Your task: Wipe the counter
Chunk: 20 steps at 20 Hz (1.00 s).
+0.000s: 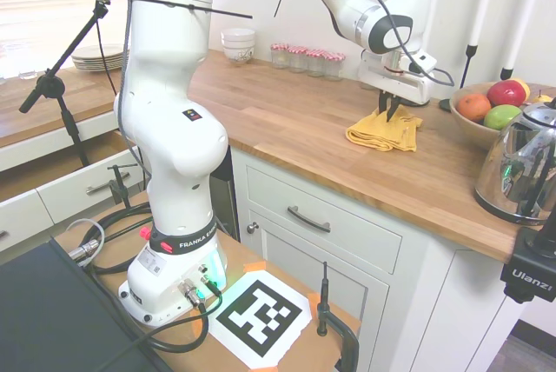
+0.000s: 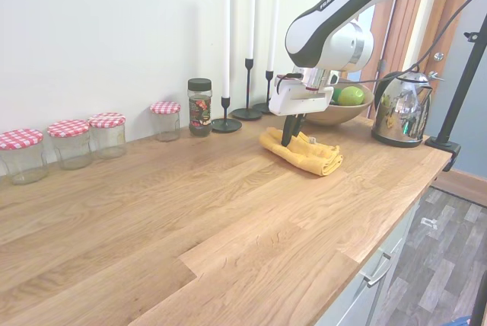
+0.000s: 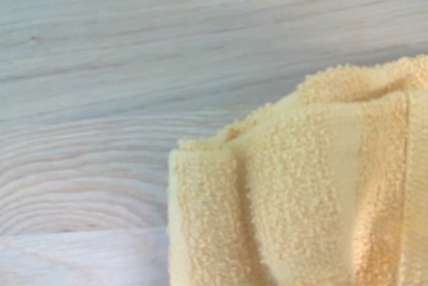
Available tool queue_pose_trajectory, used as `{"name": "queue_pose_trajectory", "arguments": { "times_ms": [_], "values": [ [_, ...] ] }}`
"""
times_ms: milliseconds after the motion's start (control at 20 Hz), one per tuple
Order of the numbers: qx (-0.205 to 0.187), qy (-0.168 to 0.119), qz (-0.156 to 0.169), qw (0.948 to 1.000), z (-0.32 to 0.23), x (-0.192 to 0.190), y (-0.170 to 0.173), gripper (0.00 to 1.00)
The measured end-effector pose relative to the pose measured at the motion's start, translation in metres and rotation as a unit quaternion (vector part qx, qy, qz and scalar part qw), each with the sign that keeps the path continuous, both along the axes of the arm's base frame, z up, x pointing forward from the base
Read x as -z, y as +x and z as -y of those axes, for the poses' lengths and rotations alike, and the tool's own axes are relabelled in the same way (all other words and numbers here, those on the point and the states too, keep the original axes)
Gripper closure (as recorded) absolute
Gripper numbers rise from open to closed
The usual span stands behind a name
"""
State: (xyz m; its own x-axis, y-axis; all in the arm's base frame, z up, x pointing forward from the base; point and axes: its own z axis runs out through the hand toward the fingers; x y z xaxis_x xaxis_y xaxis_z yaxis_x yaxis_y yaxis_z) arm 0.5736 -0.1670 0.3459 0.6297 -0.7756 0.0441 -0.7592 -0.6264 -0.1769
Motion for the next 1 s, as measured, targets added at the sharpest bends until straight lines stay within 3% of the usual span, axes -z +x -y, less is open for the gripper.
{"name": "queue_pose_trajectory", "arguments": {
  "times_ms": [1000],
  "values": [
    [0.016,-0.003,0.014,0.9998,0.012,-0.020,-0.009,0.00]
  ]
}}
